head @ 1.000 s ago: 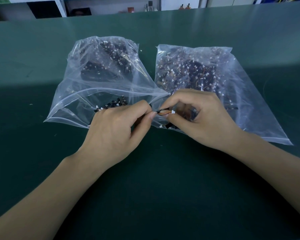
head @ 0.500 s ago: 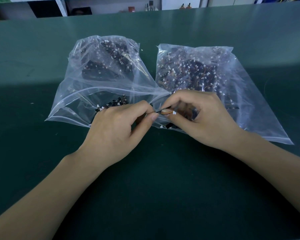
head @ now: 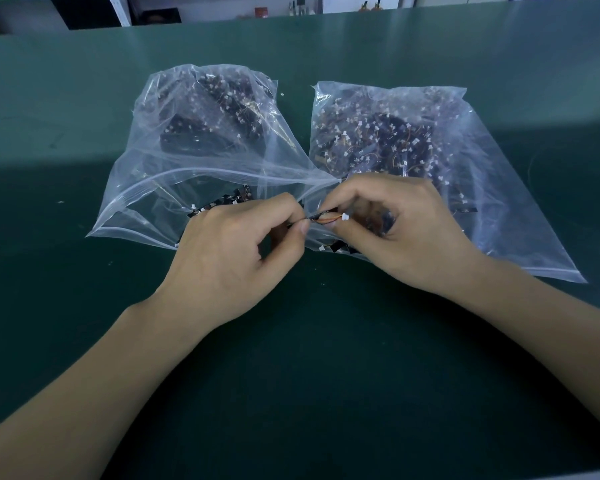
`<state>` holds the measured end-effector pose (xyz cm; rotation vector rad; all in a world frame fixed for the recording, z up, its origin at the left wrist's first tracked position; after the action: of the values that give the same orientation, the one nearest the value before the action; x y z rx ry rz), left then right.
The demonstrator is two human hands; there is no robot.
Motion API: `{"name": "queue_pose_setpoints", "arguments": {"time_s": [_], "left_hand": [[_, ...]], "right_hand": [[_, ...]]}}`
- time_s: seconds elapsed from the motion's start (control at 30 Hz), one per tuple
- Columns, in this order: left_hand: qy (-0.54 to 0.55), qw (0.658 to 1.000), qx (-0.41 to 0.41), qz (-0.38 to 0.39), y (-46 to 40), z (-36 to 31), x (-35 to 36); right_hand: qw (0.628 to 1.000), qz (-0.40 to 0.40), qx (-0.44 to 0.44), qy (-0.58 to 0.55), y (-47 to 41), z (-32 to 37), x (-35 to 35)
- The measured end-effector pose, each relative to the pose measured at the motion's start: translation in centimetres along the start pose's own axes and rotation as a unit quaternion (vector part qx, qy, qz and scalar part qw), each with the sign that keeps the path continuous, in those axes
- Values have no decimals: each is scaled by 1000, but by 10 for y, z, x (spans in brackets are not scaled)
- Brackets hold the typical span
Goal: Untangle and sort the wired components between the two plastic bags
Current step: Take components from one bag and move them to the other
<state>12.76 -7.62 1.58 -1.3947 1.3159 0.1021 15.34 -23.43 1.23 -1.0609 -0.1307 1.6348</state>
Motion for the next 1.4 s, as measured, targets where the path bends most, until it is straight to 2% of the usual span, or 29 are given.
{"name": "queue_pose_setpoints", "arguments": {"time_s": [0.17,0.57,0.73,0.87,1.03,1.13,1.4], "left_hand": [[10,1000,4,-18,-1,1,-3],[6,1000,6,-4,0,1,1],[7,999,-13,-41,0,2,-5],[51,995,-40,-75,-1,11,-14],[28,999,3,-32,0,-1,-6],[-5,999,10,-36,1,1,-1],[-15,999,33,-24,1,6,3]], "right_hand": [[1000,-7,-2,-11,-1,-1,-4],[1000,6,13,-19,-1,-2,1],[1000,-8,-9,5,-3,1,-3],[995,20,-35,87,-1,2,1],[997,7,-29,74,-3,-1,-3],[996,-10,-35,78,-2,0,-5],[994,-37,-54,84,-2,0,-9]]}}
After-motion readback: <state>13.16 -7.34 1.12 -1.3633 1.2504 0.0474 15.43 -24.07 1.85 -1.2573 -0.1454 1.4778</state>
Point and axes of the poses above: each hand's wrist, its own y-axis away from the middle knuckle, its own x-axis out of the palm, z = x × y, the point moved 9 cm from there along -y, towards the middle knuckle, and after that the axes turned 6 degrees about -z, right-handed, at the moved point
